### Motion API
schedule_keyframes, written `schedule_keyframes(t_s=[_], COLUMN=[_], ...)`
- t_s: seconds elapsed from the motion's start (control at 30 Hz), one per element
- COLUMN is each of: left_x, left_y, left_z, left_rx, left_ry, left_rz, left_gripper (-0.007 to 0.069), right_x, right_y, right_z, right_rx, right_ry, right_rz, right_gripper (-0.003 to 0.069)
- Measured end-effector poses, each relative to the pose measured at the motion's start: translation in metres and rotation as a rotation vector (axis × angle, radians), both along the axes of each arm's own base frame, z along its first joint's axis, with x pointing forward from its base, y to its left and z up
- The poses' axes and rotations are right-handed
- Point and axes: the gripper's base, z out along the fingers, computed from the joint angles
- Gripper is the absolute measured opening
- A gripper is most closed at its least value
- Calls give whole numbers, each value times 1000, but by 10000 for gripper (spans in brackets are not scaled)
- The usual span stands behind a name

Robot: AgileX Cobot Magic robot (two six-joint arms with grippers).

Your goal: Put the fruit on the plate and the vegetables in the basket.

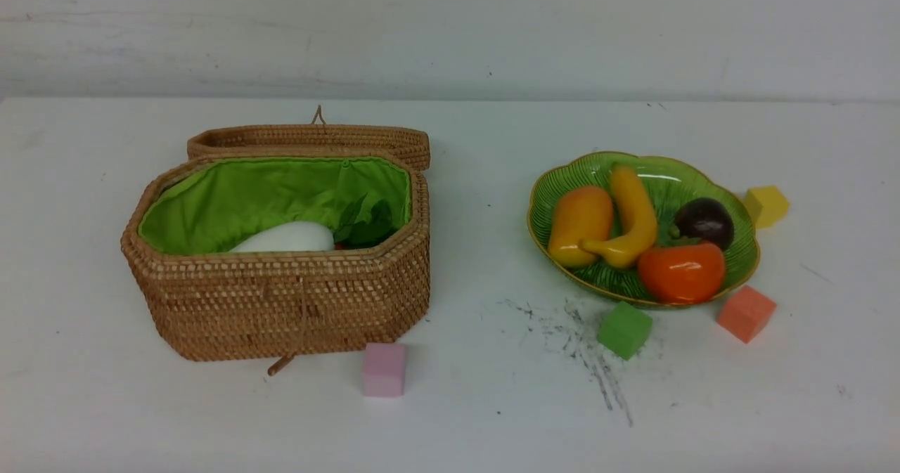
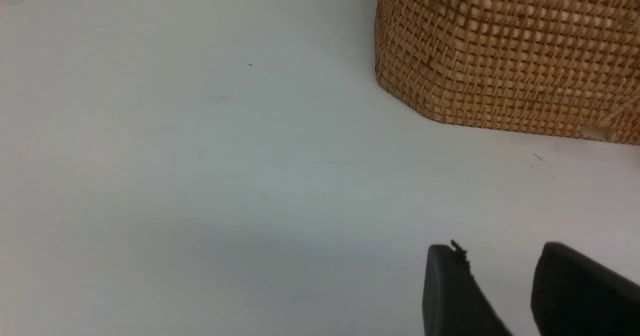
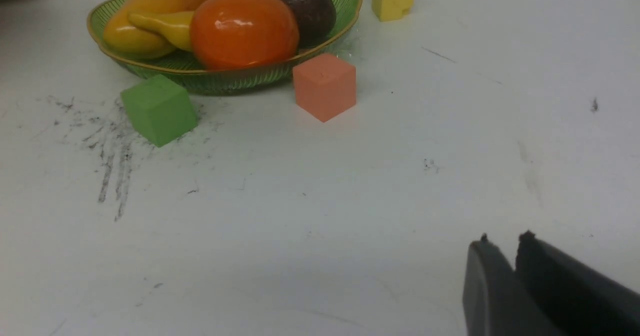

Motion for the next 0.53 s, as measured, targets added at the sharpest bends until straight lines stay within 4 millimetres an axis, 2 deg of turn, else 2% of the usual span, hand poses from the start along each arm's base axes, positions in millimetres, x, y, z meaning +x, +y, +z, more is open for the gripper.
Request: schedule_keyframes(t_s=[0.53], left_x=[0], left_y=[0], left_z=[0], left_rx=[0], left_ry=[-1], left_rz=[0], left_gripper=[239], right_x=[0], right_y=[0], right_z=[0], right_rx=[0], right_ry=[-1], right_rz=[0], right_gripper=[132])
